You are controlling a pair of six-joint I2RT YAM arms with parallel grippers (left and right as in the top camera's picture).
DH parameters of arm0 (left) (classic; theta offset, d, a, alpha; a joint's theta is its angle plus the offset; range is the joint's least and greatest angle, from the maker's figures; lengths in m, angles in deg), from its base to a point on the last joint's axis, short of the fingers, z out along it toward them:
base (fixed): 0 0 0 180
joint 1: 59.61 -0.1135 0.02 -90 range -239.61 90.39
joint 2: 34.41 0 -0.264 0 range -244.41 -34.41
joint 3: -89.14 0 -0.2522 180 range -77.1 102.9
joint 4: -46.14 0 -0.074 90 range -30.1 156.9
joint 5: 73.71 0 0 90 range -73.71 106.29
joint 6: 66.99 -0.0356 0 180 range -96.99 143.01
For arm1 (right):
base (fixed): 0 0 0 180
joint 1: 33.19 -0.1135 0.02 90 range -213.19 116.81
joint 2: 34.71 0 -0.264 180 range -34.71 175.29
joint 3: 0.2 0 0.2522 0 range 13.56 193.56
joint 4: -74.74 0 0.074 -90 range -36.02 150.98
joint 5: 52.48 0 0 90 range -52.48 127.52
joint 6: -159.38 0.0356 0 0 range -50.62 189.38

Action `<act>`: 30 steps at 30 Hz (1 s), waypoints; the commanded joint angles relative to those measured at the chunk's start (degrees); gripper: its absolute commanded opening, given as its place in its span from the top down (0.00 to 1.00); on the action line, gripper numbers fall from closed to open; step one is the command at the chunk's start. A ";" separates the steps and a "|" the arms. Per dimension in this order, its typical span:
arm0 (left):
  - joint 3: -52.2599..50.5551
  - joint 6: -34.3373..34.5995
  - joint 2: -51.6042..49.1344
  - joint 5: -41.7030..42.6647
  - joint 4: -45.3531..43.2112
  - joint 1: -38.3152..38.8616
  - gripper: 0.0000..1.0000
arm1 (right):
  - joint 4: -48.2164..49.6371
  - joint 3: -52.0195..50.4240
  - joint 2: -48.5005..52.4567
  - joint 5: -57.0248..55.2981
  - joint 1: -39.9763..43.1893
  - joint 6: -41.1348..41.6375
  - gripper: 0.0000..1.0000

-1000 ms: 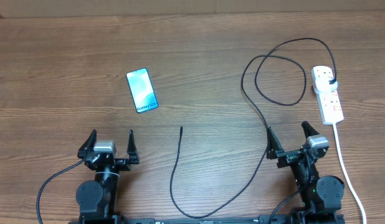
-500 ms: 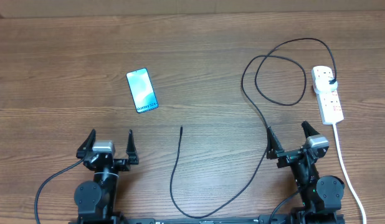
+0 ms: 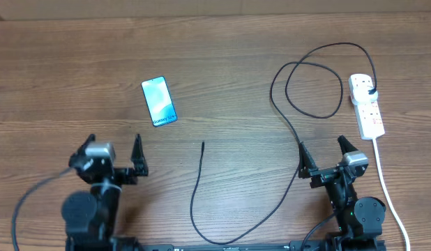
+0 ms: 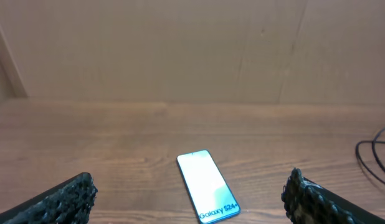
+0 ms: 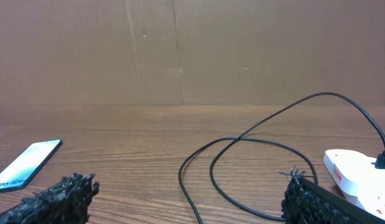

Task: Plug charger to phone and switch on socket
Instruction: 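Move the left gripper forward over the Galaxy phone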

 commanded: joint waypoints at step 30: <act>69.83 12.59 -83.80 3.48 52.63 -0.28 0.00 | 0.28 -0.61 -0.48 -0.17 -0.31 0.20 0.00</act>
